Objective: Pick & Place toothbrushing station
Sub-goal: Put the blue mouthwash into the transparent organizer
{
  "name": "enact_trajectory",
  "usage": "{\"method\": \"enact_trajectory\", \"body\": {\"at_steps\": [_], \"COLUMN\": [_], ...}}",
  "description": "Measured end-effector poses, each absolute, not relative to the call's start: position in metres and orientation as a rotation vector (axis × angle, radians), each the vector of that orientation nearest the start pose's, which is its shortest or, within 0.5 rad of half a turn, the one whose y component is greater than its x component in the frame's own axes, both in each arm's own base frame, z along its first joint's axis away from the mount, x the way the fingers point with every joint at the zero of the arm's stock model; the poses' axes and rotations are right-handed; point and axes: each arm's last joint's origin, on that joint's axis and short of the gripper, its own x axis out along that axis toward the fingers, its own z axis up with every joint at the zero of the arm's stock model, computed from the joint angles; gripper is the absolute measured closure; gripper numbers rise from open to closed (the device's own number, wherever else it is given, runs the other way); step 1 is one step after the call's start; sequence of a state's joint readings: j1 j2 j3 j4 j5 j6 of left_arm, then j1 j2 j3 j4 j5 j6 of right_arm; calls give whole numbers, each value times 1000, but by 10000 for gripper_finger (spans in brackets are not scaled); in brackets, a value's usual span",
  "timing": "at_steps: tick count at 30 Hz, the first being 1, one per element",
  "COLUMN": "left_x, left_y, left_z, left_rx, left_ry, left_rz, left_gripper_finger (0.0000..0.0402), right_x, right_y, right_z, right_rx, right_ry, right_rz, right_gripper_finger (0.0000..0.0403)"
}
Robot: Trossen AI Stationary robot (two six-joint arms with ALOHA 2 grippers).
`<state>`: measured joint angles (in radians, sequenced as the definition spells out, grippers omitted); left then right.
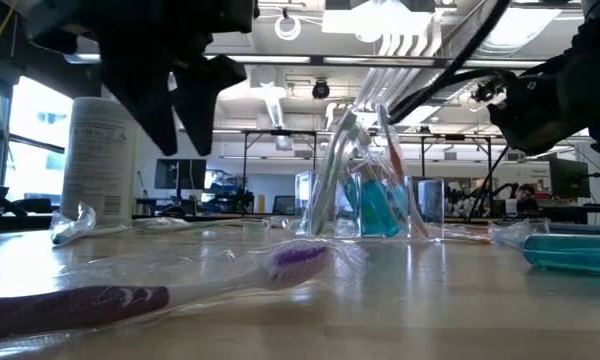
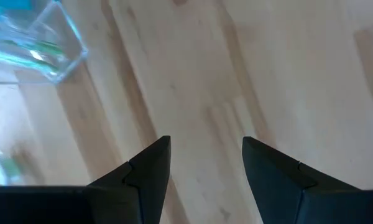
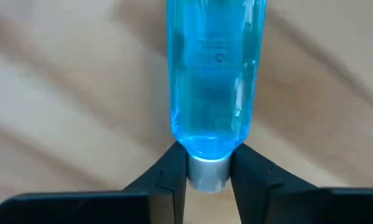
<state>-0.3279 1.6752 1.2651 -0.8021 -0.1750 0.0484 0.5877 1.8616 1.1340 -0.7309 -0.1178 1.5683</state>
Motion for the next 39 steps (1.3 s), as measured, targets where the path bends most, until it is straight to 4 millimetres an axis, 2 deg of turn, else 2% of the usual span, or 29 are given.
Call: {"method": "enact_trajectory", "body": {"at_steps": [6,11,15,19,23,33,37,39], "left_x": [316,321,327,331,329,331,335,339], "left_y": [-95,-95,-93,-90,-98,-135,-138,-133], "left_z": [235,237,241,246,252,265,270,272], "left_rx": [539,673,752,808,855,904,936,931], "left_ry": [1152,1097,1036,983,941,742,685,668], "left_rz": [-181,-185,-54,119,240,186,162,165], "left_gripper_finger": [210,210,210,210,210,210,210,210], "right_x": [275,282,293,303,308,323,326,327], "right_y": [176,157,135,109,89,52,45,43], "right_z": [171,206,222,223,222,226,228,228], "right_rx": [937,917,829,751,705,712,683,671], "right_ry": [1474,1299,1155,1118,1116,1080,1056,1050], "right_rz": [-487,-334,-247,-259,-267,-125,-87,-67], "right_gripper_finger": [318,318,318,318,318,318,318,318]}}
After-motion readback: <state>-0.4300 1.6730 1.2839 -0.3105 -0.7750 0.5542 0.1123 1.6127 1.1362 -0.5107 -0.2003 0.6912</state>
